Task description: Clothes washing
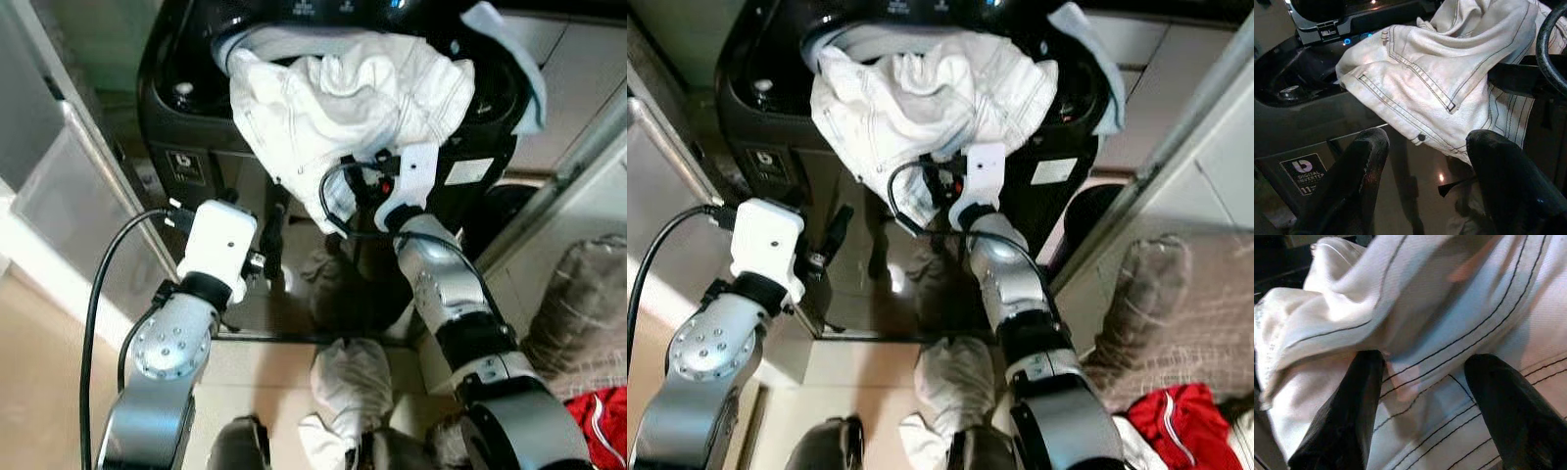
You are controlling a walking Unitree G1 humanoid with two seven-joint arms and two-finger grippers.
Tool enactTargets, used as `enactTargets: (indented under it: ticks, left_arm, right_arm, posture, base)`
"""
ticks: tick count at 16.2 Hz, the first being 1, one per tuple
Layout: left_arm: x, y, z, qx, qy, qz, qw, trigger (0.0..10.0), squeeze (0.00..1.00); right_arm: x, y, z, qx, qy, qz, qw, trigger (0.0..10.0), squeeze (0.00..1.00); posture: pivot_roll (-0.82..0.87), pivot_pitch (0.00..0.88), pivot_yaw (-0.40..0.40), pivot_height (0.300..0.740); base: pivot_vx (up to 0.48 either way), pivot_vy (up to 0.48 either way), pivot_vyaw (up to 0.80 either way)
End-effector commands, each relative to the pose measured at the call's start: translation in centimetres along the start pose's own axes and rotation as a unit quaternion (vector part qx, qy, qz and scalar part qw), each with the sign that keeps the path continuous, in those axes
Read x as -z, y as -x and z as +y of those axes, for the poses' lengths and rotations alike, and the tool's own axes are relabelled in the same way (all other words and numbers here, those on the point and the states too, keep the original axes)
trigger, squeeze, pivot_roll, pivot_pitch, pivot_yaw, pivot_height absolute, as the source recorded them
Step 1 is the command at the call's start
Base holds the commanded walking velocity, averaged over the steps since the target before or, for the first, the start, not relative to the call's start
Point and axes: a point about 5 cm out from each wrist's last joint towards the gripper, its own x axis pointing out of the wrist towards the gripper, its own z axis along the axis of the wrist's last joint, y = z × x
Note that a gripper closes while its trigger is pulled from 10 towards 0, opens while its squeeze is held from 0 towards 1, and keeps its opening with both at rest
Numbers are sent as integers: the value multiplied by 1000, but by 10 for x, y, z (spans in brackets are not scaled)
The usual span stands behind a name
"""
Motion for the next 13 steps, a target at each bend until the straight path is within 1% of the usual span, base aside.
enactTargets:
  ticks: [1, 2, 3, 5, 6, 7, 9, 11, 12, 13]
  left_arm:
    - [-4, 1, 0, -2, 0, -6, 1000, 10000, 0]
    - [-7, 5, -1, -9, 3, -7, 1000, 10000, 0]
    - [-7, 11, -3, -15, 7, -1, 1000, 10000, 0]
    - [-8, 15, -5, -14, 8, 3, 1000, 10000, 0]
    - [-8, 15, -5, -14, 8, 3, 1000, 10000, 0]
    - [-9, 15, -5, -14, 6, 3, 1000, 10000, 0]
    - [-10, 16, -4, -17, 3, 4, 1000, 10000, 0]
    - [-11, 17, -2, -20, 0, 5, 1000, 10000, 0]
    - [-11, 17, -1, -22, -1, 6, 1000, 10000, 0]
    - [-11, 17, -1, -23, -2, 7, 1000, 10000, 0]
  right_arm:
    - [0, 0, -2, 6, 0, 1, 1000, 10000, 0]
    - [2, -11, 4, 22, 8, 14, 1000, 10000, 0]
    - [0, -21, 7, 36, 45, 19, 998, 10000, 0]
    - [1, -26, 5, 52, 69, 30, 996, 10000, 0]
    - [1, -27, 5, 54, 69, 31, 996, 10000, 0]
    - [2, -28, 3, 65, 54, 41, 996, 0, 0]
    - [4, -32, -1, 92, 36, 61, 993, 0, 0]
    - [-10, -39, 3, 87, 43, 32, 995, 0, 0]
    - [-20, -43, 6, 82, 52, 13, 995, 0, 0]
    - [-30, -48, 10, 76, 52, -5, 996, 0, 0]
  posture:
    - [212, 180, -17, 740]
    - [241, 244, -35, 740]
    - [245, 258, -36, 740]
    - [255, 272, -36, 740]
    - [255, 272, -36, 740]
    - [262, 276, -35, 740]
    - [271, 277, -35, 740]
    - [281, 272, -37, 740]
    - [283, 272, -37, 740]
    - [281, 268, -39, 740]
  base:
    - [0, 0, 0]
    - [0, 0, 0]
    - [0, 0, 0]
    - [0, 0, 0]
    - [0, 0, 0]
    - [0, 0, 0]
    - [0, 0, 0]
    - [0, 0, 0]
    - [0, 0, 0]
    - [0, 0, 0]
